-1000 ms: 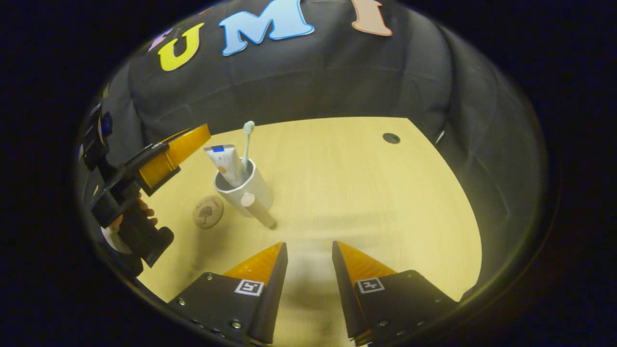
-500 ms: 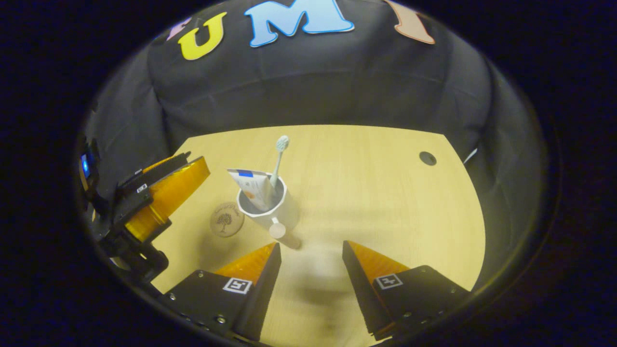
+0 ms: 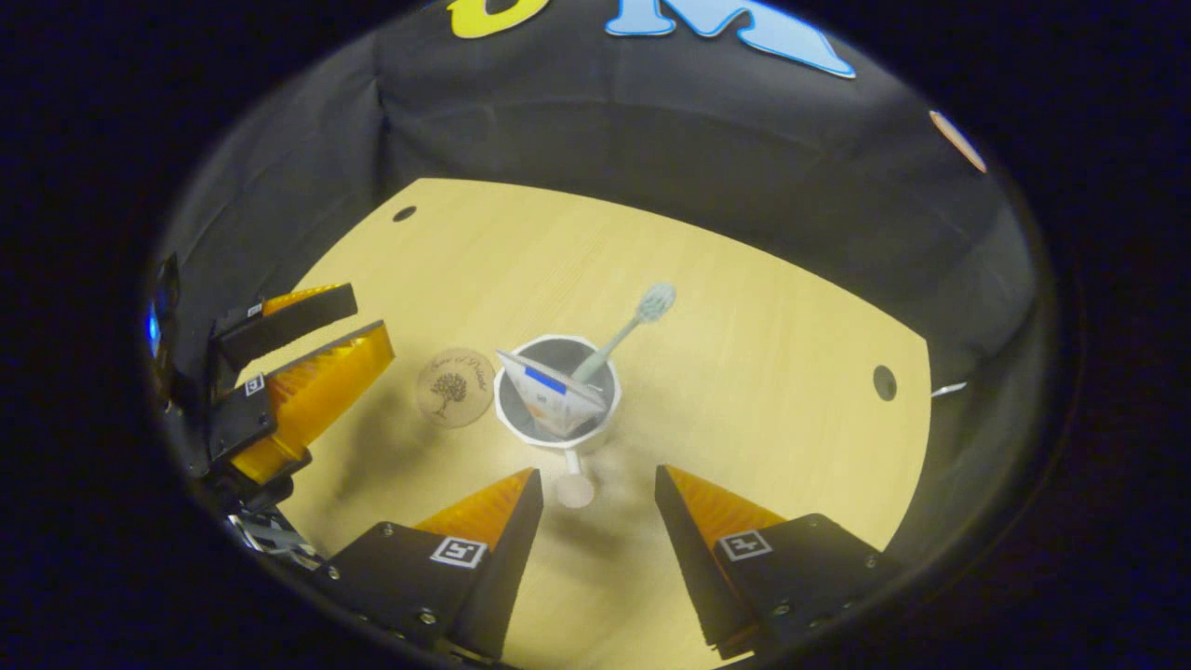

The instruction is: Put the toothbrush and toothpaste on the desktop into the cup, then pick up the cup and place it on the coaster on the desktop.

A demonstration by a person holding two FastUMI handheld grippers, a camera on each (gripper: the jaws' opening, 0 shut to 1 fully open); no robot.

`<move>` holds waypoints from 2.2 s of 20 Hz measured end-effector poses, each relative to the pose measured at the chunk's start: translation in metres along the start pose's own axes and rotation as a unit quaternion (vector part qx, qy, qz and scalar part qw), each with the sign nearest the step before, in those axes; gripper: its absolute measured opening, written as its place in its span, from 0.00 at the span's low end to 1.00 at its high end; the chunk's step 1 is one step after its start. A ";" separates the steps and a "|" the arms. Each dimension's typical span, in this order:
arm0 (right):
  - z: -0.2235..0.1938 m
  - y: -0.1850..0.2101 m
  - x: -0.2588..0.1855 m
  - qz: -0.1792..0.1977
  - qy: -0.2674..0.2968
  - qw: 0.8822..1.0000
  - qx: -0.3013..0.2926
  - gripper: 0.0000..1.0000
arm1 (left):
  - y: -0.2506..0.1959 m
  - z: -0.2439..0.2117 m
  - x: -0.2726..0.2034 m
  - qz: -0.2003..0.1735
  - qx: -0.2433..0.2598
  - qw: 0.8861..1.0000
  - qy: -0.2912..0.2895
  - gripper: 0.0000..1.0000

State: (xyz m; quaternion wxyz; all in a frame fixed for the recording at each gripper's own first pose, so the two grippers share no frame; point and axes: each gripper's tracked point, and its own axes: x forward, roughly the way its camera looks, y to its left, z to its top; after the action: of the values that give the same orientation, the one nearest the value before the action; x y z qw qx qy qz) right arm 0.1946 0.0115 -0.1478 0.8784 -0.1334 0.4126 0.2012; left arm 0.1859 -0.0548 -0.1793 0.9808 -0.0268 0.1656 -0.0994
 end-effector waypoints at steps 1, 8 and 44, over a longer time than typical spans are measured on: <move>0.000 -0.001 0.003 0.000 0.009 1.000 -0.016 0.75 | 0.005 -0.004 -0.002 0.005 0.000 1.000 0.004 0.94; -0.007 0.013 0.027 0.026 0.055 0.996 -0.067 0.71 | 0.039 -0.028 -0.025 0.050 -0.022 0.998 0.024 0.94; 0.002 0.075 0.042 0.066 0.051 0.994 -0.070 0.18 | 0.086 -0.052 -0.080 0.124 -0.067 0.990 0.027 0.94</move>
State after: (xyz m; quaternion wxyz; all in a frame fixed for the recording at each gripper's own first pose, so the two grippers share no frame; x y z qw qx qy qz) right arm 0.1853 0.0889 -0.1840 0.8295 -0.1772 0.4499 0.2796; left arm 0.1109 0.0452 -0.2100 0.9767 -0.0695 0.2004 0.0333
